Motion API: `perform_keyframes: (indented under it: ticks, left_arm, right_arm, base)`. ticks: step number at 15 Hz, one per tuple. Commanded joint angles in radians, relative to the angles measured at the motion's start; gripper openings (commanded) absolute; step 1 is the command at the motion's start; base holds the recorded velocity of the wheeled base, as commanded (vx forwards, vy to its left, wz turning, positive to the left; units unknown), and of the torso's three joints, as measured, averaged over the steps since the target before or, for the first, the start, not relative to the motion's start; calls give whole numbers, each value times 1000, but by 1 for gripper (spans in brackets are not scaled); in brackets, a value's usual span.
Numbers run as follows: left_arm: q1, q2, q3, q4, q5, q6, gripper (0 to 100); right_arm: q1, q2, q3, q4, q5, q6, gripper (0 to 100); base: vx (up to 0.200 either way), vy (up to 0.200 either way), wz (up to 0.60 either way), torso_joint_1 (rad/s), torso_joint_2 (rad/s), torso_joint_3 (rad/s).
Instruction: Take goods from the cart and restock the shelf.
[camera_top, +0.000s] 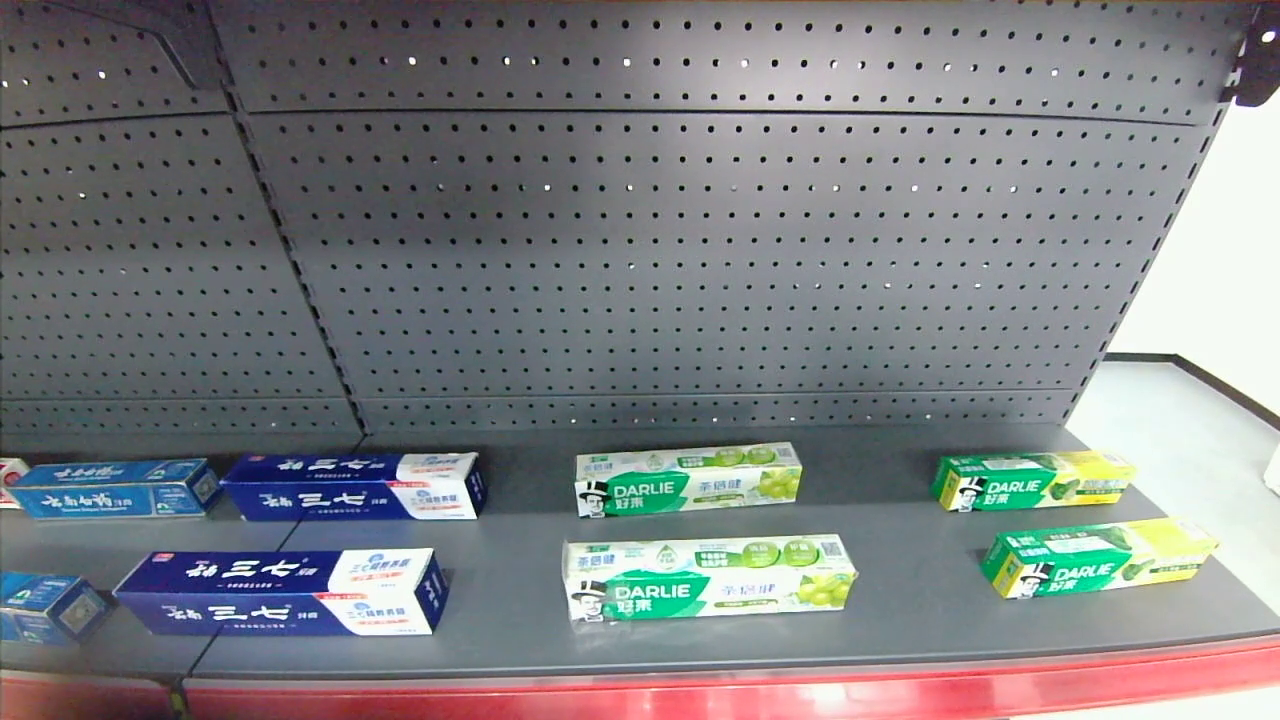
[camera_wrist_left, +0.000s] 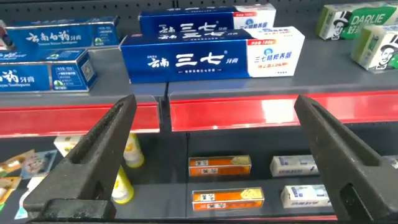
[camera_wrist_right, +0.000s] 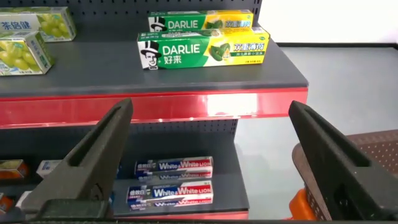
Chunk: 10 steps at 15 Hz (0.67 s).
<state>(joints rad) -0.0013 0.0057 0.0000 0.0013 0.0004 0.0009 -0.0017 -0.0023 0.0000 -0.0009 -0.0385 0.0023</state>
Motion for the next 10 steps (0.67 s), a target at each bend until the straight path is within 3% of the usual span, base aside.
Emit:
perform_keyframes:
  ticks: [1, 10]
  left_arm:
    - [0, 0, 0, 0, 3, -10, 100]
    - [0, 0, 0, 0, 3, -9, 100]
  right_arm:
    - [0, 2, 0, -1, 0, -1, 100]
    - [0, 2, 0, -1, 0, 1, 100]
  base:
    - [0, 0, 0, 0, 0, 0]
    - [0, 0, 0, 0, 0, 0]
